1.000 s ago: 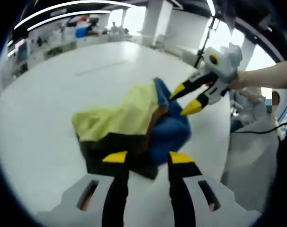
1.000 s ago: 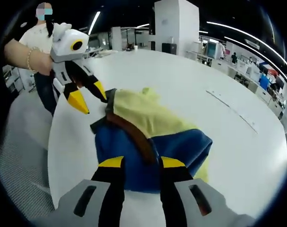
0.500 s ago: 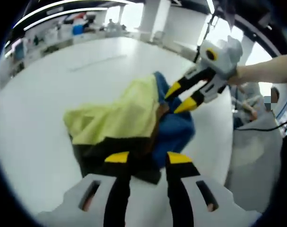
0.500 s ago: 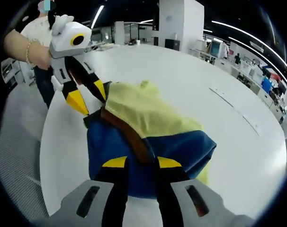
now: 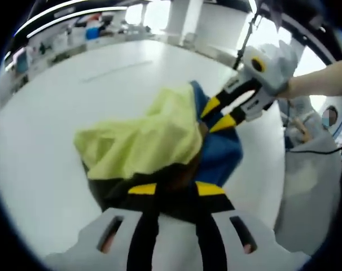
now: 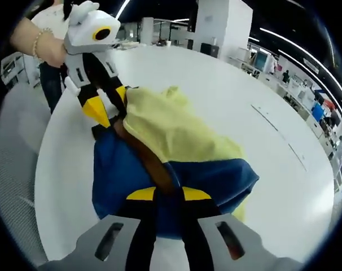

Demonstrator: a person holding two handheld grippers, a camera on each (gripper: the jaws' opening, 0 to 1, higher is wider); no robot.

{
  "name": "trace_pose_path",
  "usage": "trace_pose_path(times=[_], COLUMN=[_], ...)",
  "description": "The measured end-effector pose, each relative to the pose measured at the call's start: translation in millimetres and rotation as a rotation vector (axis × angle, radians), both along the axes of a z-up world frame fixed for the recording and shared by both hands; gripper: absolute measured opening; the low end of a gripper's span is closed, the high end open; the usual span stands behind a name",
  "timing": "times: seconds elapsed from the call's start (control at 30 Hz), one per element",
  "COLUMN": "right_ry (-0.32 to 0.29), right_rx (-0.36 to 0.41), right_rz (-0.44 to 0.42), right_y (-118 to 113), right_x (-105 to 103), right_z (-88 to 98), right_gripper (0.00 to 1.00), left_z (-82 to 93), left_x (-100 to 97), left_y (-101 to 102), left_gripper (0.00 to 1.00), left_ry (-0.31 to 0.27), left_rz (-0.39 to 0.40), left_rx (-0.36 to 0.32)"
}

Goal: Fold the garment on the visible template until the final outline fits inside the template.

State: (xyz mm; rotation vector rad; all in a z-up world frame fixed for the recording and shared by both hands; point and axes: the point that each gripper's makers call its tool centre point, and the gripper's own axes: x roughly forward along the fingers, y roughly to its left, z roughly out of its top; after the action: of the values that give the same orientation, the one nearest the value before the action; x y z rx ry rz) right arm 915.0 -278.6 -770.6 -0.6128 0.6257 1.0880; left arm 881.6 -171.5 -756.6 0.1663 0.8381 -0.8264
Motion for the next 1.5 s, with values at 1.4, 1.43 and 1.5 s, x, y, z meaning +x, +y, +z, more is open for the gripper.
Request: trace_pose_path(times=[1.4,1.43,1.5], right_ry=[0.116,0.122,0.135], right_rx=[0.283,0.309,0.350], right_rz=[-0.219,-0.230,-0.251], right_y=[-5.8,-4.1,-2.1], right_x=[-7.5,-7.9,-8.1], right_z=[68.9,75.0,85.0], right_gripper=[0.04,0.04,0.04], left_z=[-2.9,-1.2,1.1], left_x=[-0.1,1.4,3.0], left_y=[-5.1,-4.9,-4.9], left_gripper=[0.19,0.20,0.20], left_ry=[-0.256,-0.276,-0.299], left_rz=[-0.024,-0.017,-0.008], left_rx=[0.184,0.194,0.207])
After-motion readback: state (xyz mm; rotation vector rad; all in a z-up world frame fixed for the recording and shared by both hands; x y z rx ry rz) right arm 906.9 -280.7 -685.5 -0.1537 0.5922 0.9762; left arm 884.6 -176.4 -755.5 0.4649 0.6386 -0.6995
